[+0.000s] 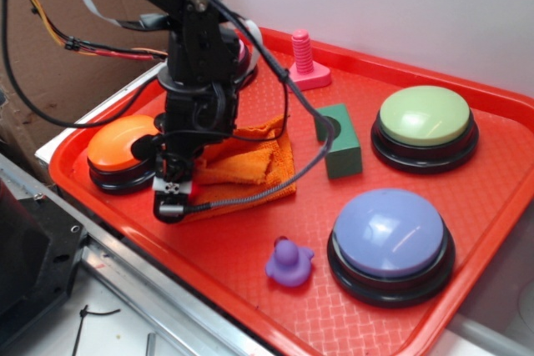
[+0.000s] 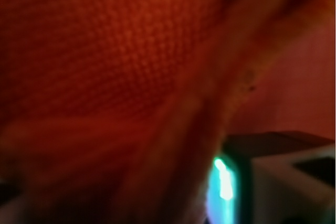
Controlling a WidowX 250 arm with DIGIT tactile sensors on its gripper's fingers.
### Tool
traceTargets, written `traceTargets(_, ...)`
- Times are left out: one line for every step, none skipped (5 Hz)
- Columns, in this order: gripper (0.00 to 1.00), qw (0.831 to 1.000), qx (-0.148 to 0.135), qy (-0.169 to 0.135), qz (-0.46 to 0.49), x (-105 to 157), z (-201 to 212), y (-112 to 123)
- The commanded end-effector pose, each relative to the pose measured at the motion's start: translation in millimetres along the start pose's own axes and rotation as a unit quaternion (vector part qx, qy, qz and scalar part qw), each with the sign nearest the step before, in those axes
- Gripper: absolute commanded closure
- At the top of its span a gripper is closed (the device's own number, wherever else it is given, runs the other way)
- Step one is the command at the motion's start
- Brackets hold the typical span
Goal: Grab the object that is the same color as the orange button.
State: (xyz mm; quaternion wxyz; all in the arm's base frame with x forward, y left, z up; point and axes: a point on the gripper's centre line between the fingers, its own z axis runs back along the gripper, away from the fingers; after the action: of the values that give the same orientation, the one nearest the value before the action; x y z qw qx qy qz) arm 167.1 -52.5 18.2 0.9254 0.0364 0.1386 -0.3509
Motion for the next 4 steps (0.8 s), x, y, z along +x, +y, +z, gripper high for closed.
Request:
traceTargets(1.00,0.996,0.018,-0.073,0.039,-13.7,53.2,-10.9)
traceTargets(1.00,0.986,0.018,-0.145,0.080,-20.1,102.7,-23.1)
traceTargets(1.00,0.971,0.010,-0.180,0.155,-38.0,149.5,-38.5)
traceTargets(1.00,0.944,-0.030,-0.183,0.274,-68.8,193.1,-58.1)
